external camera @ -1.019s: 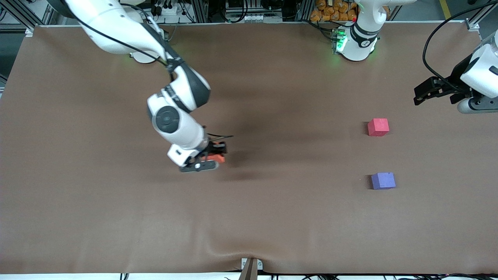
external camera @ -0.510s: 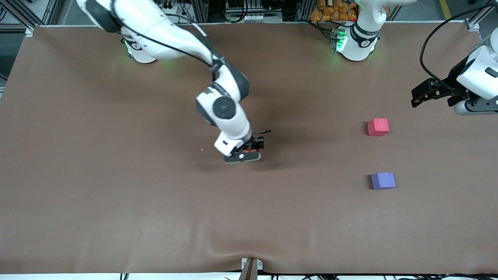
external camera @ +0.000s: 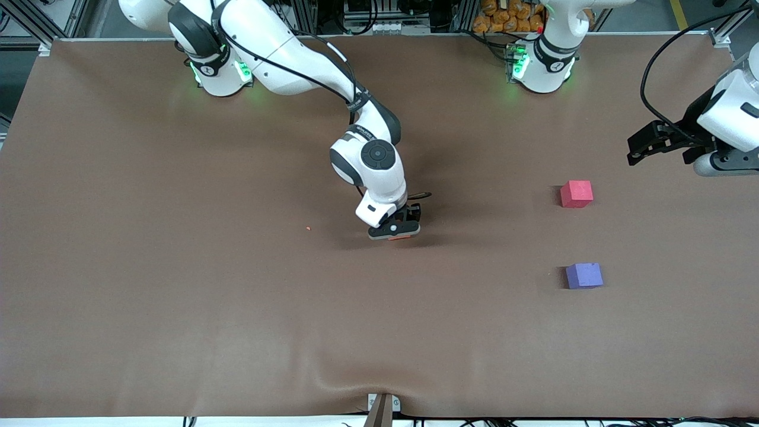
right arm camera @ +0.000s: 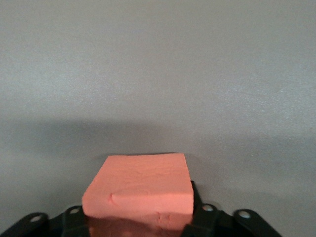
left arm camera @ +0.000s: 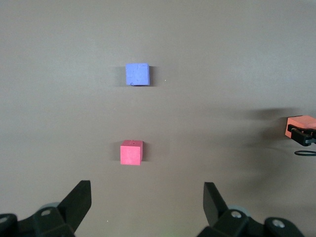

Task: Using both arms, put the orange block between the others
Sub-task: 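Carry the orange block to mid-table and set it down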

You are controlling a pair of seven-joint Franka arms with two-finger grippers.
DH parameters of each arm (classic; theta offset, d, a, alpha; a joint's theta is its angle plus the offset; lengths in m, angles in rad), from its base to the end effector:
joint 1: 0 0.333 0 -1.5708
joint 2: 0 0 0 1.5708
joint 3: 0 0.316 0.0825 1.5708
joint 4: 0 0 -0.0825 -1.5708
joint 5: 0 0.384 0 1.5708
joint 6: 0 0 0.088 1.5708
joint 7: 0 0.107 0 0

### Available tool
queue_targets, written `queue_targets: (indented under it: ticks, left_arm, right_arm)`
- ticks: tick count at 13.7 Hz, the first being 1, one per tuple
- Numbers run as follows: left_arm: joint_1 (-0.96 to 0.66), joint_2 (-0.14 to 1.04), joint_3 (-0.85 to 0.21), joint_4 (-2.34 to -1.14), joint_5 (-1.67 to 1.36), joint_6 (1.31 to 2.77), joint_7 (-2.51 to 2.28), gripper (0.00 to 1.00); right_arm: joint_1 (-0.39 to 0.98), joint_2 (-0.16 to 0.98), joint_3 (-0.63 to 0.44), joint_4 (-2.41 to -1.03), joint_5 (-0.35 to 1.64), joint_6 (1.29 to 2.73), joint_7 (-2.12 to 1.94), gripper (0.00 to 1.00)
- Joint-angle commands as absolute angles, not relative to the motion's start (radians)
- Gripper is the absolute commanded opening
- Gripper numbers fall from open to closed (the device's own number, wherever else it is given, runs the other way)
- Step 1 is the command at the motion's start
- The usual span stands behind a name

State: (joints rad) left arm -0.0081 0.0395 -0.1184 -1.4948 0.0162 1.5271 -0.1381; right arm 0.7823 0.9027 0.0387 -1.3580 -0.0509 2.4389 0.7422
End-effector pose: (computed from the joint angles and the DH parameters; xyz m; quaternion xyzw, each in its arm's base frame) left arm 0.5587 -0.0678 0.6345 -1.0000 -0.0062 0.0027 0.0062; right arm 0.5186 0.5467 0.1939 -0.9948 -0.0484 -0.0660 0.0604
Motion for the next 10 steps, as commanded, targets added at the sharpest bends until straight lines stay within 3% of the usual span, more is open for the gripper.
queue_targets:
  ticks: [1,4,10]
  left_arm:
    - [-0.011,0.043,-0.121,-1.482,0.035,1.534,-0.123,1.00]
    - [-0.011,0.052,-0.121,-1.485,0.034,1.548,-0.126,1.00]
    - [-0.012,0.055,-0.121,-1.482,0.032,1.549,-0.138,1.00]
  right_arm:
    - [0.784,0.908,0.028,-1.328,-0.064,2.418,0.772,1.00]
    - [0.767,0.850,0.008,-1.330,-0.061,2.355,0.769,1.00]
    - [0.721,0.681,-0.049,-1.335,-0.057,2.005,0.677,1.00]
